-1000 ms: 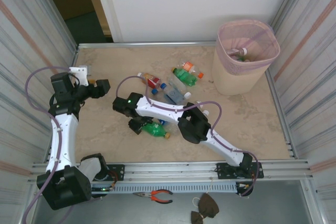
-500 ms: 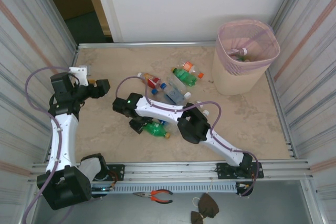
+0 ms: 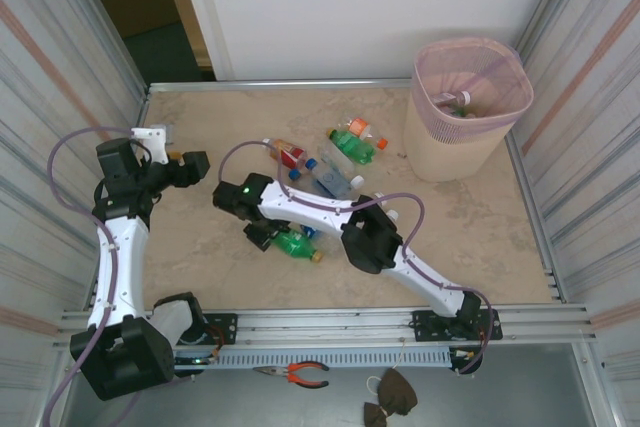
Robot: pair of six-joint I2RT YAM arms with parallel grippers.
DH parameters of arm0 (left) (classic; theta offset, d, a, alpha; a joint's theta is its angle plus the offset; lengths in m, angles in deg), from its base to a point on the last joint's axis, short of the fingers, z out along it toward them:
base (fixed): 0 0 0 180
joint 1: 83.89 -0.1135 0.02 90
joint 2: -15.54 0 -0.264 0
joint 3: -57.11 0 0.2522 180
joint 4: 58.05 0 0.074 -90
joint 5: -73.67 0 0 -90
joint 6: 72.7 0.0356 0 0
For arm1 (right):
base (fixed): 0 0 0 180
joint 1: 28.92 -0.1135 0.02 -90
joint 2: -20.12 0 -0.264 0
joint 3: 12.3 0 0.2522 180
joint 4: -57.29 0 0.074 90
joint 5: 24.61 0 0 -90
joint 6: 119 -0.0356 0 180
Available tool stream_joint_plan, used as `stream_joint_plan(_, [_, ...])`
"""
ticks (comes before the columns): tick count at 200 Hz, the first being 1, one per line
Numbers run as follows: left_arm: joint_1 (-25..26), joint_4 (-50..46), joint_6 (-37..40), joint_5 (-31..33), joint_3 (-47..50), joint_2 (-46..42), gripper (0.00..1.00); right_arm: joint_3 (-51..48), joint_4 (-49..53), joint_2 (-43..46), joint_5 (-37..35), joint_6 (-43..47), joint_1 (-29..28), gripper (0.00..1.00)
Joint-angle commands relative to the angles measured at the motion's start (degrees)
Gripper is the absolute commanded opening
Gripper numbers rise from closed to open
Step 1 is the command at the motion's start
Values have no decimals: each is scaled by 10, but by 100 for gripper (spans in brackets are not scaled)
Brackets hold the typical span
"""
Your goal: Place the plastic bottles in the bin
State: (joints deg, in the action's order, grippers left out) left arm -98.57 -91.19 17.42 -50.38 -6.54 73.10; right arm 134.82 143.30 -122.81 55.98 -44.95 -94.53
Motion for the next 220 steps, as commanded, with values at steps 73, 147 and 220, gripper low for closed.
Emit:
stream_joint_plan(73, [-6,13,-3,-17,4,-3,79,-55,-152,236,160,-57,72,59])
stream_joint_plan(147, [-6,14,-6,-27,5,-2,79,-234,-382,426,192,-91,194,59])
stream_joint_plan(220, [-5,24,-6,-52,5,2,79,-251,-389,539,200,-45,384,60])
